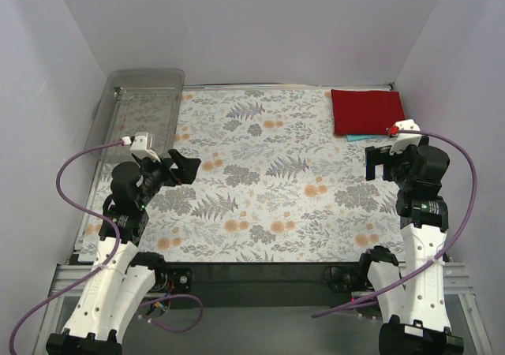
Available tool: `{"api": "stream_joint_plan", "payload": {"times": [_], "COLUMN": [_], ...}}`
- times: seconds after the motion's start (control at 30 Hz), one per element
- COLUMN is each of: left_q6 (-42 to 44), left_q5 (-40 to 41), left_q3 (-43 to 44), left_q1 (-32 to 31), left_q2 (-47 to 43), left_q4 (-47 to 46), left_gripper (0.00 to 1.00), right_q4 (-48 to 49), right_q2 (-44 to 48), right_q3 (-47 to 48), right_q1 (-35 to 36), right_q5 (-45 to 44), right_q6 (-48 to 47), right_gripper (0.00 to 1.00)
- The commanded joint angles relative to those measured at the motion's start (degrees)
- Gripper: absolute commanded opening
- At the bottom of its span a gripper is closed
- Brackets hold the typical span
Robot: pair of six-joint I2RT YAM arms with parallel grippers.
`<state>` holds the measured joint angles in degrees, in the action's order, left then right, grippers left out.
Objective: Fold and stack the t-shirts
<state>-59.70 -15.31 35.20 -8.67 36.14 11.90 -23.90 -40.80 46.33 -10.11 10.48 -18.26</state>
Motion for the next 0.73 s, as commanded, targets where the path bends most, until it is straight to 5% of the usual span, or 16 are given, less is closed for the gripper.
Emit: {"api": "stream_joint_plan", "payload": {"times": [0.0, 0.7], "left_q6": [3.36, 3.89], "left_q5": [3.19, 0.98], "left_q3": [1.37, -4.88], "left_q1": [0.40, 0.40], "left_q2": [-0.72, -4.59], "left_q4": [3.39, 0.67], "left_gripper": [0.98, 0.98], "right_q4": [0.26, 5.53], "right_q2": [0.10, -2.88], "right_q3": [0.34, -2.20], "right_q1": [-0.26, -0.17], "right_q5": [-7.39, -13.46], "right_q6": [9.28, 10.44], "right_gripper": [0.98, 0.98]}}
